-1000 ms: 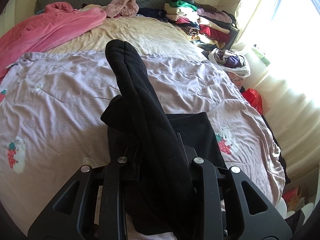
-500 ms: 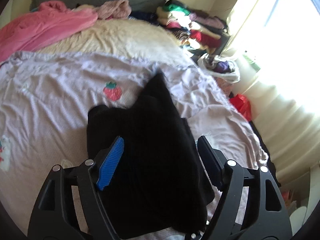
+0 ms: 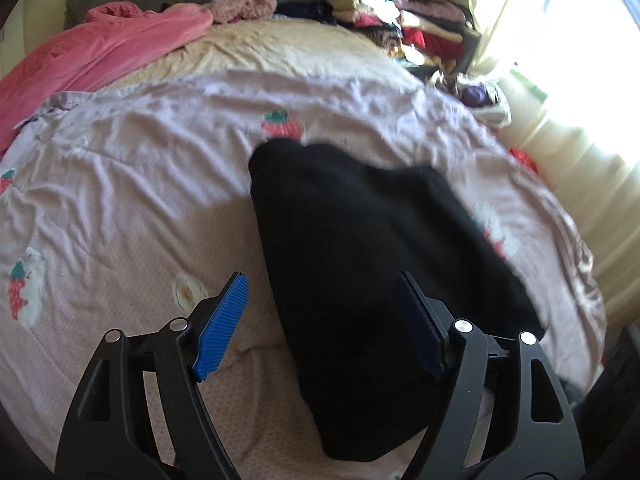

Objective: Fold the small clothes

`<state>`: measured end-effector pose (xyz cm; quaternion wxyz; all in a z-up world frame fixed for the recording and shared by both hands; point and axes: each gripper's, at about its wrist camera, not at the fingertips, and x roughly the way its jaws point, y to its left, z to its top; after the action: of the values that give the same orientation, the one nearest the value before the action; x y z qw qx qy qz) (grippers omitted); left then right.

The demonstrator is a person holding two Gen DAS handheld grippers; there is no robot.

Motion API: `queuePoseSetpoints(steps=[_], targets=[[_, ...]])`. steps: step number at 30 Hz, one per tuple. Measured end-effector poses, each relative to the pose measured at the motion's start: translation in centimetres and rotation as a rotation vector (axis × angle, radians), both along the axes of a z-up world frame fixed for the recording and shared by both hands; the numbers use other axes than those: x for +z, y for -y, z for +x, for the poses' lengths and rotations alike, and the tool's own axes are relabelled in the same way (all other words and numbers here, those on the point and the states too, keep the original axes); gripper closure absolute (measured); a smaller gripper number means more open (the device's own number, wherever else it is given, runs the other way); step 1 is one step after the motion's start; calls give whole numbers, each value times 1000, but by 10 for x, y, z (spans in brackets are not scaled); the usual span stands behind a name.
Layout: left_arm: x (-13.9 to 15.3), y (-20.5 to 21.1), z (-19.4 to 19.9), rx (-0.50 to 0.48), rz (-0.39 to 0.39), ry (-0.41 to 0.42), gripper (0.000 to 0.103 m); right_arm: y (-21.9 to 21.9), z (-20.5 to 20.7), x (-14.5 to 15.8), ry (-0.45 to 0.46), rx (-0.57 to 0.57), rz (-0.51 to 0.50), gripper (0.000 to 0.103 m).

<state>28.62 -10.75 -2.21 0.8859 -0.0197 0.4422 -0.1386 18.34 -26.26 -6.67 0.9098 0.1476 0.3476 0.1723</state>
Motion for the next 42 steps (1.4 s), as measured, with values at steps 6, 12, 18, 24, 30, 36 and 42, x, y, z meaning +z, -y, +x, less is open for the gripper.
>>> queuePoseSetpoints(steps=[6,12,18,24,30,36,42], targets=[[-8,-7,-5,-4,-28,4,35,30,-6,29,23,-59,-47,69],[-5,-3,-12,-17,-5,27,35,45,26,55,-9,-29,-41,49],[-3,-3,-16,-26,6,38,35,48,79,54,-149,26,43,42],[-3,-6,-18,-32,6,40,35,45,111,45,-235,57,133,38],[-3,-5,-20,-30,0,39,35,49,133,34,-299,37,158,33],[-4,-4,-21,-30,-9,36,35,42,149,24,-332,36,118,33],[-3,-5,-21,-30,-12,36,35,39,155,13,-335,59,147,76]])
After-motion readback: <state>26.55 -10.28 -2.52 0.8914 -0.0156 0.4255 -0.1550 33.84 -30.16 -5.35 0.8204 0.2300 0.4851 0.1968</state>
